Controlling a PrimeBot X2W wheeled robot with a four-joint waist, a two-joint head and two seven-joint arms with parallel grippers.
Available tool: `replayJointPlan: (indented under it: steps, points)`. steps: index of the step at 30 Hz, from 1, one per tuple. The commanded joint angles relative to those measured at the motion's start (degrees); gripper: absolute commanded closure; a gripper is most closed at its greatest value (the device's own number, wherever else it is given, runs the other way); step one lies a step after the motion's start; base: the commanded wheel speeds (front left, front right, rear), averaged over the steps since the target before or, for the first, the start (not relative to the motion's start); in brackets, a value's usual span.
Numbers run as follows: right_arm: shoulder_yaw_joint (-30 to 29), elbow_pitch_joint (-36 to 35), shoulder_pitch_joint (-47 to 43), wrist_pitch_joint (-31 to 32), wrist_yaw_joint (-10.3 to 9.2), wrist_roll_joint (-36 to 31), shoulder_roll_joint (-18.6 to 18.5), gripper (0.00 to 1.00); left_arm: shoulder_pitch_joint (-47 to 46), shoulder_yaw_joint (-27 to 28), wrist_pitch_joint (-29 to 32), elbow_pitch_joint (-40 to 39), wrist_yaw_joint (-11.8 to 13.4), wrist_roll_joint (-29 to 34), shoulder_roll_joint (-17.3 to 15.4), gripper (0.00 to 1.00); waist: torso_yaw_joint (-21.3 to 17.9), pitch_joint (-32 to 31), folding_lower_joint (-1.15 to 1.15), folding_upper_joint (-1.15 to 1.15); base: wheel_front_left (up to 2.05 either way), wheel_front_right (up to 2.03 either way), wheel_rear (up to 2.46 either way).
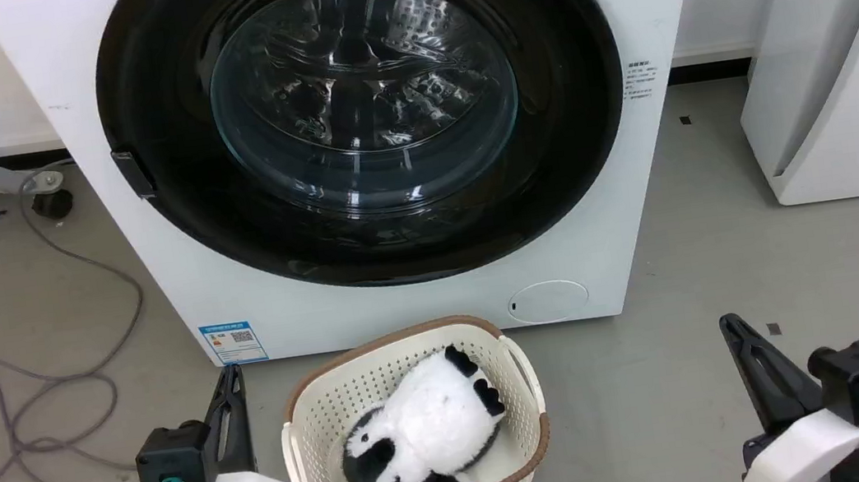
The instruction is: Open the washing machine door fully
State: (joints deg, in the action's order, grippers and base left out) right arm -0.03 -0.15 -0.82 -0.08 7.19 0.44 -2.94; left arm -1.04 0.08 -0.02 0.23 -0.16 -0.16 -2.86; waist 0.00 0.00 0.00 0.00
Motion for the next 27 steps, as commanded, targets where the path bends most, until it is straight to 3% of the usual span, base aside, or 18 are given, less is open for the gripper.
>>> replayJointPlan:
  steps: [1, 24, 25, 27]
  points:
    - [0.0, 0.1, 0.8, 0.1, 0.30, -0.4, 0.1, 1.00, 1.0, -0.1, 0.0, -0.2, 0.2, 0.2, 0.0, 1.00, 0.0, 0.0, 0.00, 0.00, 0.00, 0.00, 0.00]
    - [0.0, 0.1, 0.8, 0.1, 0.30, -0.4, 0.1, 1.00, 1.0, -0.1, 0.0, -0.2, 0.2, 0.2, 0.0, 1.00, 0.0, 0.0, 0.00, 0.00, 0.00, 0.00, 0.00]
    - [0.0, 0.0, 0.0, 0.0, -0.02, 0.0, 0.0, 0.00, 0.0, 0.0, 0.0, 0.0, 0.0, 0.0, 0.0, 0.00, 0.0, 0.0, 0.00, 0.00, 0.00, 0.00, 0.00]
    - [-0.1, 0.0, 0.0, 0.0, -0.09, 0.0, 0.0, 0.00, 0.0, 0.0, 0.0, 0.1, 0.0, 0.0, 0.0, 0.00, 0.0, 0.0, 0.00, 0.00, 0.00, 0.00, 0.00]
